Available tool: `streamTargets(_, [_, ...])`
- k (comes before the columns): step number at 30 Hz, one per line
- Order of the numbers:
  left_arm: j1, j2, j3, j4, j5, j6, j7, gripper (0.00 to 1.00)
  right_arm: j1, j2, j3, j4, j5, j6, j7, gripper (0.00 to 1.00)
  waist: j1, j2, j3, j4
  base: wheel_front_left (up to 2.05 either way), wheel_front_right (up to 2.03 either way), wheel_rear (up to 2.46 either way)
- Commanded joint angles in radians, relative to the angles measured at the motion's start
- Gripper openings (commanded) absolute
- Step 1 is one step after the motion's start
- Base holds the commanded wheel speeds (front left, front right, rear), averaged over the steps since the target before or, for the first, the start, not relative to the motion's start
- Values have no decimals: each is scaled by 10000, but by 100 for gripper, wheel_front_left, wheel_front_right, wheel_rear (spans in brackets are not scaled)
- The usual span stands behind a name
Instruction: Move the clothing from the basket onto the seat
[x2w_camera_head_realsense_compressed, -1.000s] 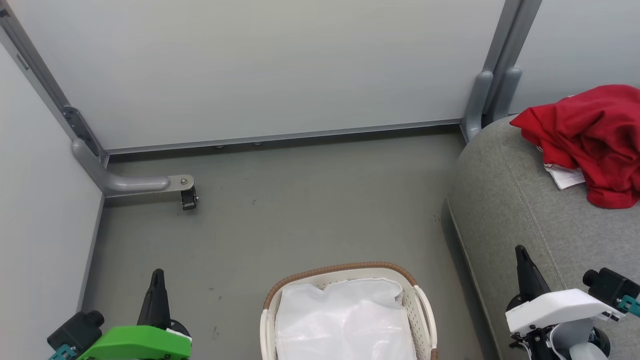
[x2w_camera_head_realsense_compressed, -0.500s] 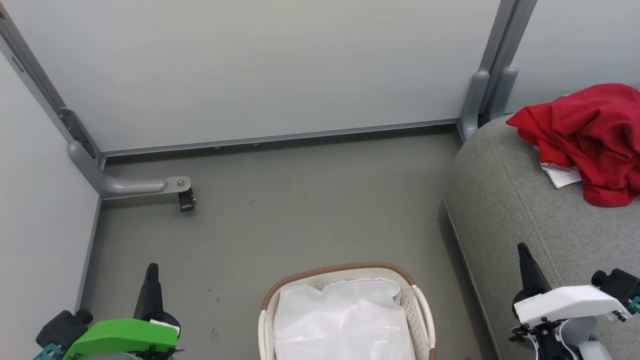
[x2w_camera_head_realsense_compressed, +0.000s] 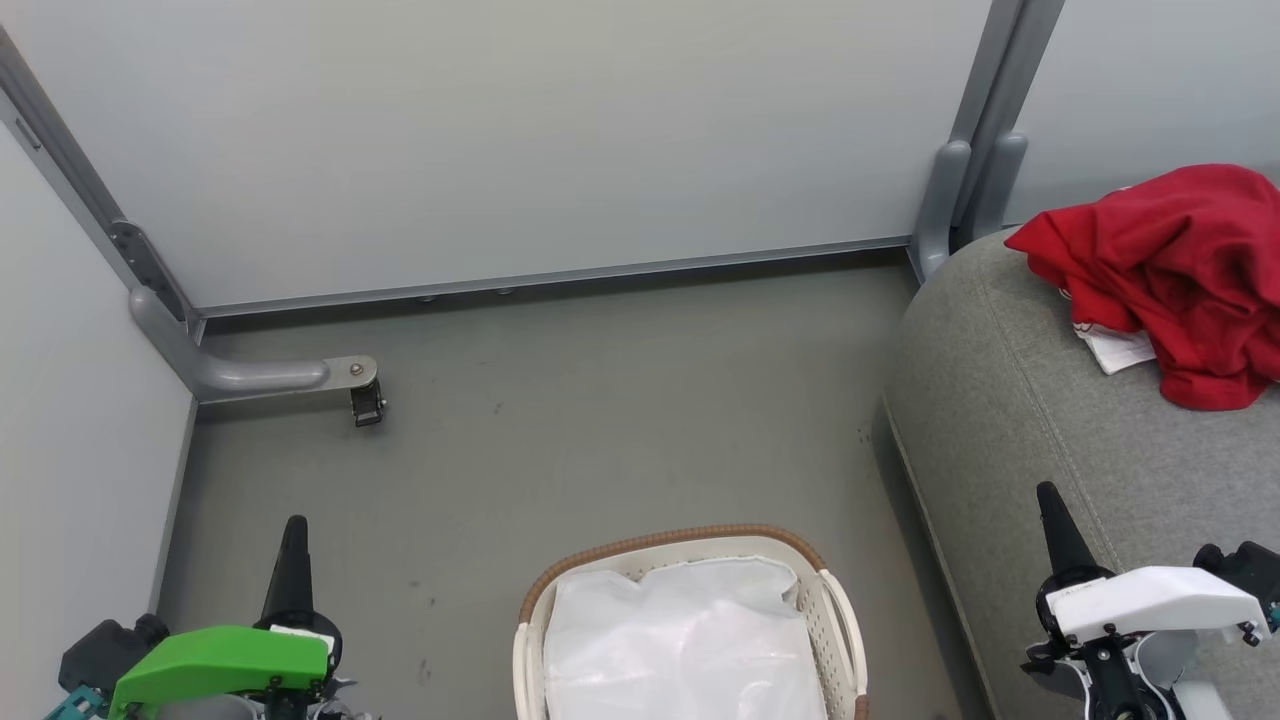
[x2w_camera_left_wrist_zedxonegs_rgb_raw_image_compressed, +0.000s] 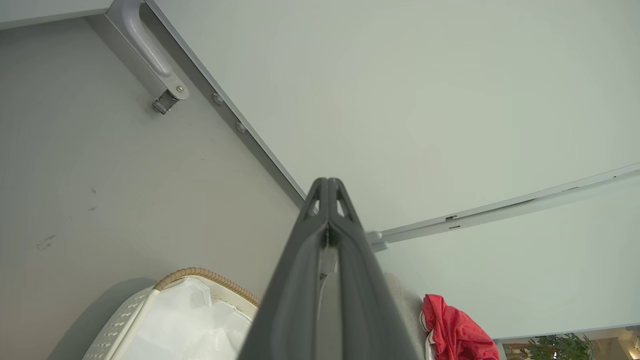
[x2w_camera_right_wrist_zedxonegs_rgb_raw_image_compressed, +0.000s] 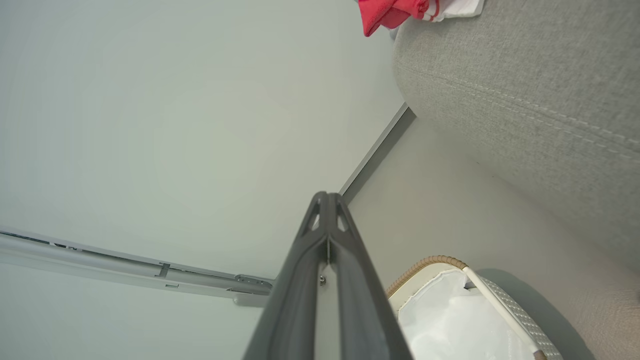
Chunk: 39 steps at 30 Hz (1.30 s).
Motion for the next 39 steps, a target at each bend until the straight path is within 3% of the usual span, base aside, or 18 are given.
streamTargets(1, [-325, 89, 80, -133, -363, -60, 91, 0, -230, -71, -57, -125, 400, -6, 104, 0, 0, 54, -2, -14, 0, 0, 0])
streamTargets(39, [-659, 79, 568, -147, -3323, -140, 987, 0, -323, -96, -278, -240, 3784, -9, 967, 0, 0, 85, -29, -239, 0, 0, 0])
